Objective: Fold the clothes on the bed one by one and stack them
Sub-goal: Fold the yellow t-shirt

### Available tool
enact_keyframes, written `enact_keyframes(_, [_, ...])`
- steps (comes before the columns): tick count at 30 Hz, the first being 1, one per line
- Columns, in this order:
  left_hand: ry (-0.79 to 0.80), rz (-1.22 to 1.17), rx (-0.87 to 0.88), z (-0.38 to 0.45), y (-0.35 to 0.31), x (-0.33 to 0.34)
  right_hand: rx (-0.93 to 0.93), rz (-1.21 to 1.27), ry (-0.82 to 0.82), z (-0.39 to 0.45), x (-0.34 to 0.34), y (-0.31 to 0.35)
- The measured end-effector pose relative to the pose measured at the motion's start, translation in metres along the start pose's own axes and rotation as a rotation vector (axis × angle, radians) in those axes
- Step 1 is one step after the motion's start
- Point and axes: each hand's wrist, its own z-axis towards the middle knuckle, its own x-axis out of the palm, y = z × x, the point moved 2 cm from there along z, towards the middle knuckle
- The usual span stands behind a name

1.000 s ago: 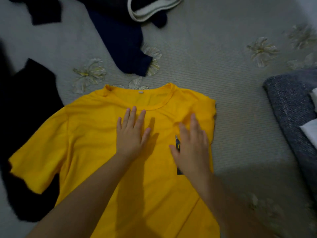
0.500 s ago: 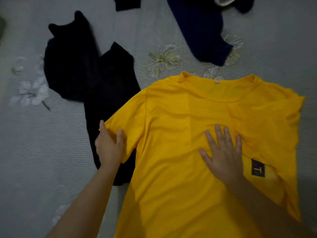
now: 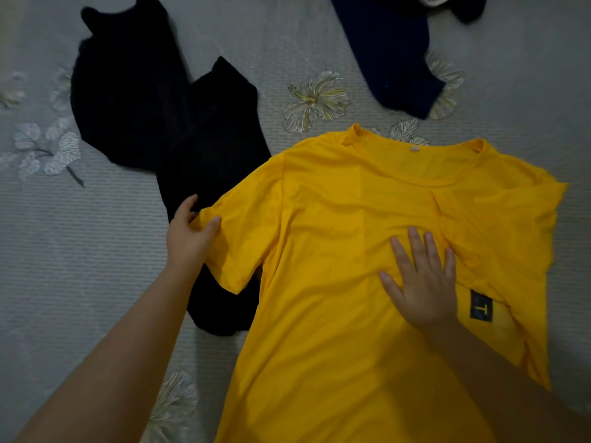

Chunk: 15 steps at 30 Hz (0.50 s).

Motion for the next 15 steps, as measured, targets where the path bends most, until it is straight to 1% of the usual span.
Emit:
enact_keyframes(2, [0.01,0.166,0.07,0.001,0.002,-0.004,-0.004,0.0,-0.002,0.0,0.001,0.0])
enact_keyframes(4, [0.013,0.242,0.111,0.0,0.002,-0.005,-0.001,0.005,-0.01,-0.001,0.001,0.0])
enact_keyframes(8, [-0.098,0.168,0.115,-0.005,-0.002,-0.011,-0.009,0.035,-0.016,0.0,0.0,0.001])
enact_keyframes(10, [-0.144,0.051,0.114,-0.003,-0.009,-0.016,-0.009,0.042,-0.011,0.001,0.0,0.002])
enact_keyframes(12, [-0.134,-0.079,0.141,-0.003,-0.023,-0.02,-0.006,0.04,-0.009,0.0,0.0,0.002])
enact_keyframes(15, [-0.081,-0.087,0.304,-0.021,-0.056,-0.013,-0.011,0.039,-0.001,0.0,-0.001,0.002])
